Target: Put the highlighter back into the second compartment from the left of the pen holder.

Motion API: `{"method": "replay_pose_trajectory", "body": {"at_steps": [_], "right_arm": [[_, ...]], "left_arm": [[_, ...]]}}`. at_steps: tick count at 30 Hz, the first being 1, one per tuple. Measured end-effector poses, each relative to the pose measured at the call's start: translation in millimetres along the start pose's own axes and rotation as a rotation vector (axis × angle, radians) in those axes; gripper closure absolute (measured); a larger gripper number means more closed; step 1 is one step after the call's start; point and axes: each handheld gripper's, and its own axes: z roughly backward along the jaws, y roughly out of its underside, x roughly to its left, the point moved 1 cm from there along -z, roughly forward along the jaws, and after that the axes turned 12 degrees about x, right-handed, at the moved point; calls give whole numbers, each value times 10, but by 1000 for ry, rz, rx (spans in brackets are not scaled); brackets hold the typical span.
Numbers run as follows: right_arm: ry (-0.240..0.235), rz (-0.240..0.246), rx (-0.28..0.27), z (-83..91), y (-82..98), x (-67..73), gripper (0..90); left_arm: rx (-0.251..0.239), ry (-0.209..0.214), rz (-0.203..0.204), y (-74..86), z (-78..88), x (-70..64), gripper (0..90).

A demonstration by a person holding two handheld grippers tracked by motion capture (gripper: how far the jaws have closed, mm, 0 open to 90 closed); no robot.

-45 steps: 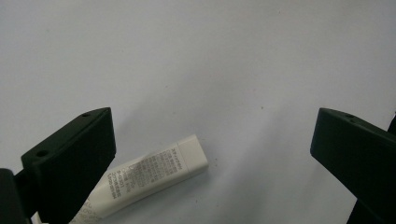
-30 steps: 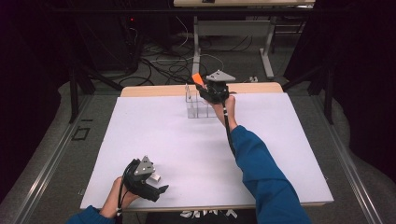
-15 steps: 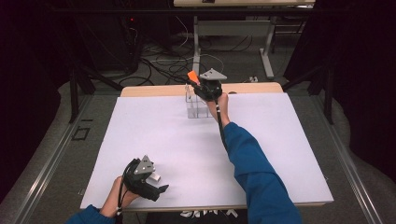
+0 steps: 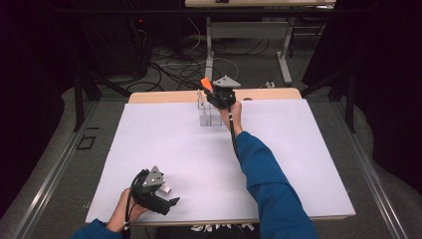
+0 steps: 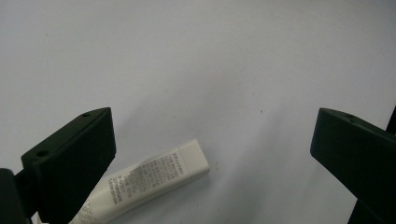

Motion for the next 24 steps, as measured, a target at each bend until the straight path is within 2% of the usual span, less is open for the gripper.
{"method": "replay_pose_trajectory", "body": {"at_steps": [4,8,9,12,15,16,18,19,20,21,24], "right_arm": [[-4,1,22,-9,26,-4,644],[-13,7,81,8,31,5,628],[-17,9,82,24,29,-1,591],[-54,-8,150,119,7,-7,423],[-81,21,207,252,16,-13,307],[-106,16,228,301,25,-17,268],[-124,22,254,410,43,-21,225],[-140,34,263,468,52,-24,204],[-150,41,273,529,63,-23,184],[-163,47,279,589,78,-22,173],[-203,69,316,759,143,-5,151]], "left_arm": [[4,1,-1,1,4,3,3],[2,6,0,1,4,0,3],[2,5,0,1,4,-1,3],[4,-1,-2,1,4,2,3],[-10,-10,2,-4,-8,-10,3],[-9,-11,1,-4,-8,-12,3],[9,-5,-4,-4,3,-6,3],[-8,-14,2,-1,-7,-10,3],[6,-2,0,-2,8,-6,3],[6,-7,1,-1,11,-5,2],[-8,-15,5,-5,-7,-12,2]]}}
